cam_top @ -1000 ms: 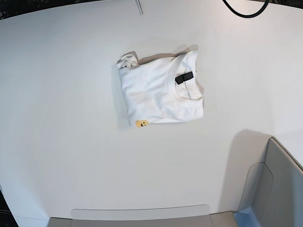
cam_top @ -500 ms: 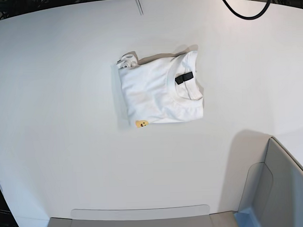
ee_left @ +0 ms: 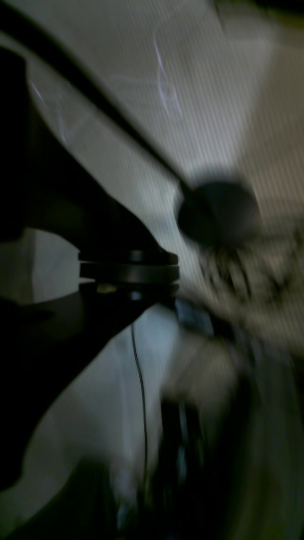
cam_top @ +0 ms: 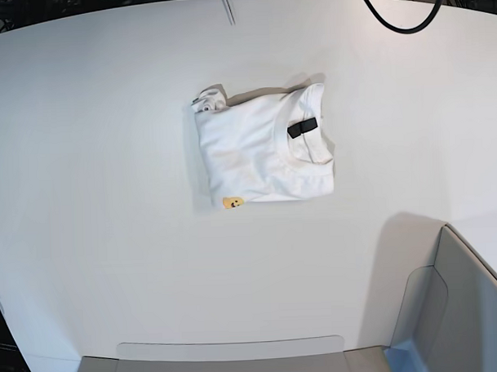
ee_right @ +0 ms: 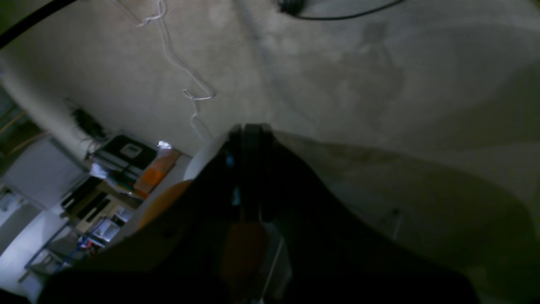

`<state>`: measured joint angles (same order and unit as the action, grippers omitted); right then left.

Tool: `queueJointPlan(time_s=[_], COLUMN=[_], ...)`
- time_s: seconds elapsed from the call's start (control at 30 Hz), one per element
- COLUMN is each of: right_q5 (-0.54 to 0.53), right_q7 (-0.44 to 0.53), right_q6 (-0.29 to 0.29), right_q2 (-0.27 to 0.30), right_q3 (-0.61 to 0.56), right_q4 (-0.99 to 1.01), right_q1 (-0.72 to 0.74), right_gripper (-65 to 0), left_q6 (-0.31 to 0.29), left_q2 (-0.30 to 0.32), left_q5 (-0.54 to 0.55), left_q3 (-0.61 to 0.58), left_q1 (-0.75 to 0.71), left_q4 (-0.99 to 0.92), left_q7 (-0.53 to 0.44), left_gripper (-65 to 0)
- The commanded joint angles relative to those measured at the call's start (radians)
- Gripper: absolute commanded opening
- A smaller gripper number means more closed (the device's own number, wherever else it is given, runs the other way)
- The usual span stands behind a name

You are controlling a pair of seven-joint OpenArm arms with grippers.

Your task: Layout the t-shirt on the table in an organized manner, then fold the t-shirt properly

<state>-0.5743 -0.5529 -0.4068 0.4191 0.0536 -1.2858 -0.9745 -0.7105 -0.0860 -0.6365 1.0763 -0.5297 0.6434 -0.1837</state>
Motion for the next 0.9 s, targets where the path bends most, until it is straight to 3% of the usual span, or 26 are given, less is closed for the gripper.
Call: queueJointPlan(time_s=[0.0, 0.07, 0.23, 0.4, 0.5, 0.57, 0.73, 0.87], right_q5=[-0.006, -0.006, 0.001, 0.121, 0.155, 0.176, 0.302, 0.416], right_q7=[-0.003, 0.001, 0.126, 0.144, 0.149, 0.204, 0.388, 0.477], right_q6=[-0.037, -0.062, -0.063, -0.073, -0.136, -0.177, -0.18, -0.18], right_q2=[0.004, 0.004, 0.007, -0.001, -0.002, -0.002, -0.002, -0.007], right_q3=[-0.001, -0.001, -0.01, -0.007, -0.007, -0.007, -0.008, -0.008], right_q4=[0.021, 0.081, 0.259, 0.46, 0.59, 0.691, 0.99, 1.219], right_q1=[-0.01, 0.019, 0.09, 0.219, 0.308, 0.365, 0.541, 0.693], right_gripper=[-65.0, -65.0, -65.0, -65.0, -65.0, -65.0, -65.0, -65.0], left_q6=[0.012, 0.012, 0.012, 0.012, 0.012, 0.012, 0.139, 0.254], left_q2=[0.035, 0.071, 0.145, 0.173, 0.17, 0.168, 0.154, 0.194], left_q5=[-0.01, -0.024, -0.044, -0.079, -0.098, -0.105, -0.105, -0.105], left_q3=[0.003, 0.003, 0.002, 0.002, 0.002, 0.002, 0.0, 0.0], left_q1=[-0.025, 0.013, 0.073, 0.122, 0.142, 0.161, 0.217, 0.274], left_q4=[-0.041, -0.129, -0.311, -0.379, -0.382, -0.383, -0.454, -0.581], left_q7=[-0.003, -0.013, -0.015, -0.015, -0.015, -0.013, -0.007, -0.006], left_gripper=[-65.0, -65.0, -65.0, -65.0, -65.0, -65.0, -65.0, -65.0])
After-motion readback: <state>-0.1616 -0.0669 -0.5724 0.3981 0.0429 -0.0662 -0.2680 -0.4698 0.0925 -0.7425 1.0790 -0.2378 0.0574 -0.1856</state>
